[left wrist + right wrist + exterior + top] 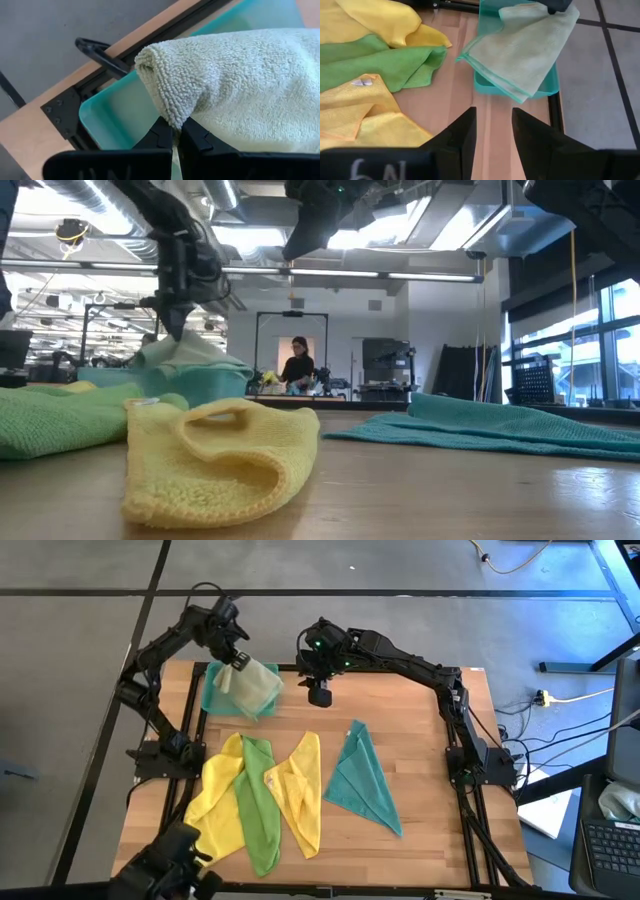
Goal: Fold microfiber towels
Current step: Put the light green microfiber cloth into the blue bin
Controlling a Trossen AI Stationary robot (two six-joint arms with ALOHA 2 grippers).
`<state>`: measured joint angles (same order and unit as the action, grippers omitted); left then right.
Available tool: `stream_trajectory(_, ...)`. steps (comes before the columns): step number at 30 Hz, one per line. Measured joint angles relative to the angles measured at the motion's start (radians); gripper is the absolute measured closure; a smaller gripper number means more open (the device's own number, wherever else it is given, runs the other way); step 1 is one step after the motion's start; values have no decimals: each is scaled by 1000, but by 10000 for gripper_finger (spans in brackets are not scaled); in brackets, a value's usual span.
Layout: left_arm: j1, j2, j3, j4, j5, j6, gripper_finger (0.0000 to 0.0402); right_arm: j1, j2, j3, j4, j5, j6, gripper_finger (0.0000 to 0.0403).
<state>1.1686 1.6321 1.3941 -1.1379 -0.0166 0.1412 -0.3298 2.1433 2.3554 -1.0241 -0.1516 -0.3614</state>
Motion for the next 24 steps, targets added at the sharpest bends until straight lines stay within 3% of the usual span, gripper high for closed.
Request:
stream_trajectory(12, 78, 8, 0, -12, -41, -23, 401, 2, 0, 0, 2, -8, 47, 276)
stream_trajectory(24, 77, 8, 0, -13, -61, -36, 396, 2, 0, 0, 23, -9, 47, 276)
